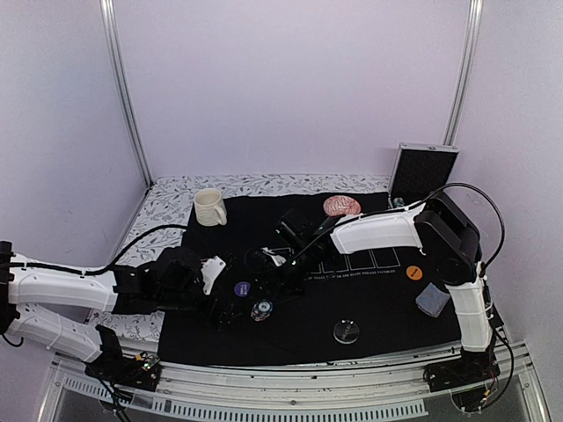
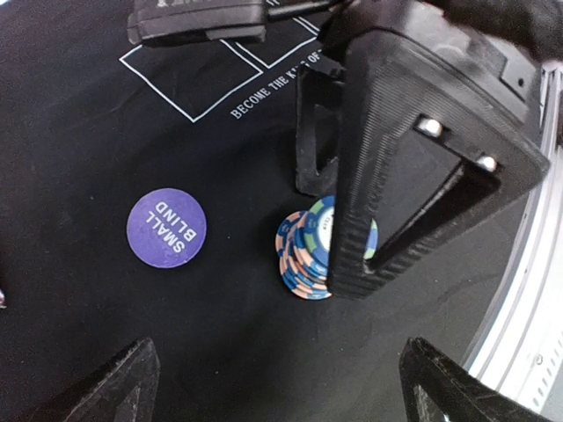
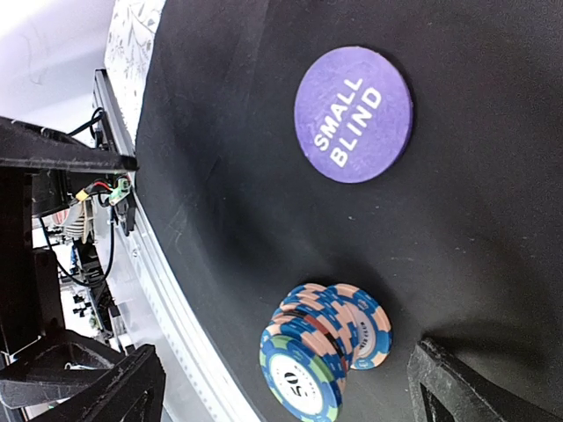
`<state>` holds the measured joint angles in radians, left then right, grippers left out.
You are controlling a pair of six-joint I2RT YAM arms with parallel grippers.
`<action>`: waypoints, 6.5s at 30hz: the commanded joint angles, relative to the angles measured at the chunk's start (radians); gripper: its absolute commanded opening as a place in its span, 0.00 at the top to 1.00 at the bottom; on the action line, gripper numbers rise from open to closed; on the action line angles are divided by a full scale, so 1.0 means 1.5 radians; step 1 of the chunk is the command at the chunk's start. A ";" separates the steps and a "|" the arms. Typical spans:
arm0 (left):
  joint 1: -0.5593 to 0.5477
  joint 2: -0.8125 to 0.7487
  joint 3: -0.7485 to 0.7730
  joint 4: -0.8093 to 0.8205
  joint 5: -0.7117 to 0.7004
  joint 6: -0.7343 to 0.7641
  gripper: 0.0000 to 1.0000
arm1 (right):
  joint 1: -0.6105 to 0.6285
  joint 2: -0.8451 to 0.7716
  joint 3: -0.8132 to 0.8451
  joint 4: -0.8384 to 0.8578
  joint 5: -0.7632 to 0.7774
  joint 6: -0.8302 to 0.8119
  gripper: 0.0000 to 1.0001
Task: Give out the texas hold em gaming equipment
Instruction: Place the poker chips pile in the small blind area, then adjust the pile of poker chips in the small blind area, then adjust the poker chips pile in the small blind area.
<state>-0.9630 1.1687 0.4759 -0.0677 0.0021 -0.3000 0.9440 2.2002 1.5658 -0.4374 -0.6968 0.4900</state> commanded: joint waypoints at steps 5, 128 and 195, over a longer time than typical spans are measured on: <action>-0.020 0.001 0.042 -0.023 0.055 0.007 0.02 | -0.025 -0.085 0.020 -0.061 0.079 -0.038 0.01; -0.028 0.452 0.446 -0.357 0.044 0.347 0.06 | -0.197 -0.477 -0.268 -0.089 0.331 -0.114 0.01; -0.017 0.320 0.403 -0.237 -0.009 0.131 0.09 | -0.198 -0.487 -0.268 -0.115 0.376 -0.128 0.01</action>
<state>-0.9936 1.7584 1.1027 -0.4877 0.0021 0.1368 0.6476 1.4994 1.1690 -0.5888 -0.1822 0.2947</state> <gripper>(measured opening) 0.903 0.988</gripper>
